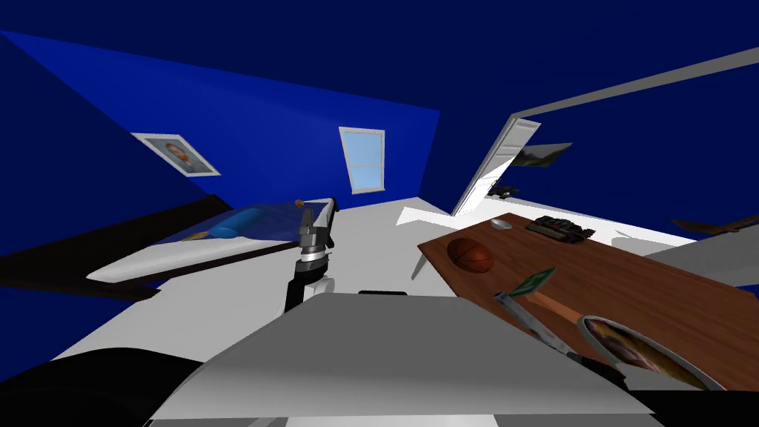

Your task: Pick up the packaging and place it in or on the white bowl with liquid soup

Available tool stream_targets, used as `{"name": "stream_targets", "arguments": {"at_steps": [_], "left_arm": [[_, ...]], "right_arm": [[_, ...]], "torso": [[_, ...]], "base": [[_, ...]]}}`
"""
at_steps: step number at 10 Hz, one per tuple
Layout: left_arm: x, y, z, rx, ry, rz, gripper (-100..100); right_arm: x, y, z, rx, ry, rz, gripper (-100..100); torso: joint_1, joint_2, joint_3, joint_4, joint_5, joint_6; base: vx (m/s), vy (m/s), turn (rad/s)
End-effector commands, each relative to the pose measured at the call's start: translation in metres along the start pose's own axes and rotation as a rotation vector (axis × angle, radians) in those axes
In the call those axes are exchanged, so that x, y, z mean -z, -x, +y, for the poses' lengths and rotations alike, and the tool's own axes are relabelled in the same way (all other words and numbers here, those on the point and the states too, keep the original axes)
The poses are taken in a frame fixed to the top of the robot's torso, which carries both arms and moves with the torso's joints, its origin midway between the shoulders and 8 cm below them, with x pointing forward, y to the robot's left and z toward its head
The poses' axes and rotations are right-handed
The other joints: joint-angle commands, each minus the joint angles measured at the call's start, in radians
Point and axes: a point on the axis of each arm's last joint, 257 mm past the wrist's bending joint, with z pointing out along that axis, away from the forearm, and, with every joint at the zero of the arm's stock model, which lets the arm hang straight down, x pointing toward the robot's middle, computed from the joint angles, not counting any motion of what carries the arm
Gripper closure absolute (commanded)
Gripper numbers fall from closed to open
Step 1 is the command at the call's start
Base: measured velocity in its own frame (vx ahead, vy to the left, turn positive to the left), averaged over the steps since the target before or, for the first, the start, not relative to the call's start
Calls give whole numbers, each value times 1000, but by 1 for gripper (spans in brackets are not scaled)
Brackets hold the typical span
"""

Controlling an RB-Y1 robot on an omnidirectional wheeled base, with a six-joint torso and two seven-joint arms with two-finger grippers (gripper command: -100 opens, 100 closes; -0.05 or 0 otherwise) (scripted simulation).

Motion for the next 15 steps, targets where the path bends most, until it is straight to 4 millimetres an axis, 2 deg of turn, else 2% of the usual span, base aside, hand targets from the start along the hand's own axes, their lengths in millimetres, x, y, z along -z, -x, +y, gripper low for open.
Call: {"name": "stream_targets", "arguments": {"at_steps": [1,2,4,5,6,7,8,9,11,12,13,15], "left_arm": [[0,0,0,0,0,0,0],[0,0,0,0,0,0,0],[0,0,0,0,0,0,0],[0,0,0,0,0,0,0],[0,0,0,0,0,0,0],[0,0,0,0,0,0,0],[0,0,0,0,0,0,0],[0,0,0,0,0,0,0],[0,0,0,0,0,0,0],[0,0,0,0,0,0,0],[0,0,0,0,0,0,0],[0,0,0,0,0,0,0]], "right_arm": [[19,-32,-19,37,-36,82,-100],[19,-32,-19,37,-36,82,-100],[41,-64,-39,69,-68,165,-100],[49,-77,-45,80,-77,199,-100],[59,-99,-47,94,-79,249,-100],[61,-107,-44,96,-73,267,-100],[61,-107,-44,96,-73,267,-100],[56,-125,-29,95,-42,293,-100],[57,-122,-30,95,-48,289,-100],[57,-122,-30,95,-47,290,0],[48,-127,-24,88,-49,289,-100],[34,-133,-13,79,-51,288,-100]], "torso": [[0,0,0,0,0,0],[-2,-1,0,0,0,0],[0,0,0,0,0,0],[-1,-1,0,0,0,0],[-3,-1,-1,0,-1,0],[-7,-2,-1,0,-2,0],[-9,-3,-1,0,-3,0],[-5,-1,-1,0,-2,1],[-4,0,0,0,-2,1],[0,1,0,0,-1,1],[3,1,1,0,0,1],[2,1,1,0,0,1]], "base": [[48,-78,252],[43,-72,57],[36,-69,192],[39,-105,219],[55,-174,322],[60,-196,249],[28,-115,43],[4,-121,227],[4,-90,84],[1,-11,0],[-2,-25,52],[-1,-50,63]]}}
